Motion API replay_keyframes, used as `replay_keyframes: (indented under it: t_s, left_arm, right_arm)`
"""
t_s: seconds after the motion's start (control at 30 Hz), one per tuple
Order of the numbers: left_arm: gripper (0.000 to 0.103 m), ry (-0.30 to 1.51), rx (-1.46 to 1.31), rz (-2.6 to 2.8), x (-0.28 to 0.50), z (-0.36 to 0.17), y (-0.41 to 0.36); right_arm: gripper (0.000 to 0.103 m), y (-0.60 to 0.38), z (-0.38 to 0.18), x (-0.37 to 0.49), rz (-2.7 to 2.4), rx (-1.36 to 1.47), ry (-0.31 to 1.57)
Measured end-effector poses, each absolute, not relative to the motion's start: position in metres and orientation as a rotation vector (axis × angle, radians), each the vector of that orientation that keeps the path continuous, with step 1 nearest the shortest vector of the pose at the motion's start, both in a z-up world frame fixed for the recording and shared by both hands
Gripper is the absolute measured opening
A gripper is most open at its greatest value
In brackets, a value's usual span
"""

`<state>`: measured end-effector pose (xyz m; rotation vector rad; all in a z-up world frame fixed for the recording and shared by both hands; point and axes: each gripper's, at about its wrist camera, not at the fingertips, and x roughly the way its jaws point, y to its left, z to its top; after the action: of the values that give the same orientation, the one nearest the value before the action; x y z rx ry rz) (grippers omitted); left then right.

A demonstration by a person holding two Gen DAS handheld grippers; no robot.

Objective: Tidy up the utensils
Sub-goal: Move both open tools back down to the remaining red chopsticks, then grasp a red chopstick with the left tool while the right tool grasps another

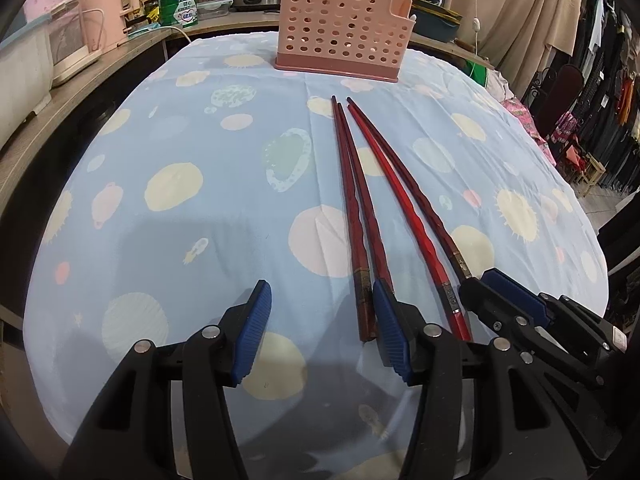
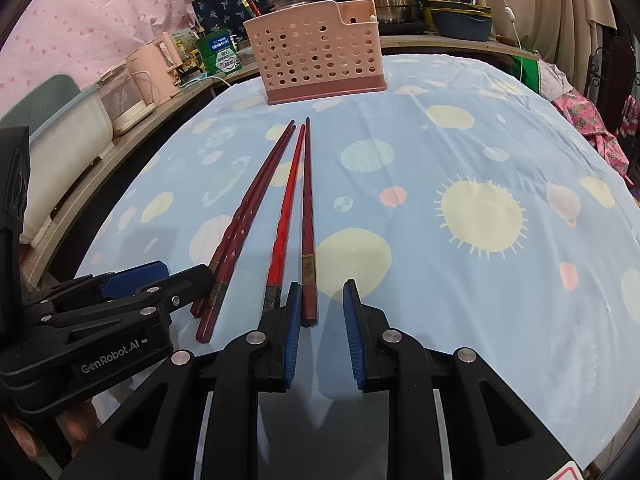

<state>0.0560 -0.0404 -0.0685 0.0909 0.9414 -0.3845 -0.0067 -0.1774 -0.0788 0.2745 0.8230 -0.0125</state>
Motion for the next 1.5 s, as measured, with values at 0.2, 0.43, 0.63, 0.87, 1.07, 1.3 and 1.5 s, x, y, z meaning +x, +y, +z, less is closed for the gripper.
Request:
replay_keyframes:
  t_s: [0.2, 0.43, 0.63, 0.87, 1.07, 1.3, 1.5]
  left_arm:
    - [0.049, 0.921, 0.134, -0.370, 0.052, -0.070, -0.045]
    - [0.036, 0.909, 0.132, -0.354, 0.052, -0.070, -0.041]
    - [0.013, 0.918, 0.114, -0.357, 0.055, -0.069, -0.035]
    - [0.008, 0.926, 0.092, -0.377, 0.055, -0.066, -0.032]
    - [0.007, 0.916, 0.069, -0.377, 0.054, -0.053, -0.026]
    - [0.007, 0.883, 0.018, -0.375, 0.058, -0.026, -0.015]
    - [0.007, 0.843, -0.020, -0.368, 0.064, 0.001, -0.007]
  right_arm:
    - [0.021, -0.177, -0.080, -0.007, -0.018, 0.271, 0.818]
    - [0.014, -0.178, -0.080, -0.008, -0.033, 0.263, 0.816]
    - [0.008, -0.181, -0.080, -0.009, -0.039, 0.271, 0.817]
    - [0.007, -0.182, -0.077, -0.011, -0.036, 0.279, 0.813]
    - [0.007, -0.185, -0.063, -0.017, -0.028, 0.298, 0.780]
    - [0.007, -0.195, -0.036, -0.023, -0.028, 0.327, 0.710]
    - [0.007, -0.210, -0.007, -0.026, -0.045, 0.354, 0.646]
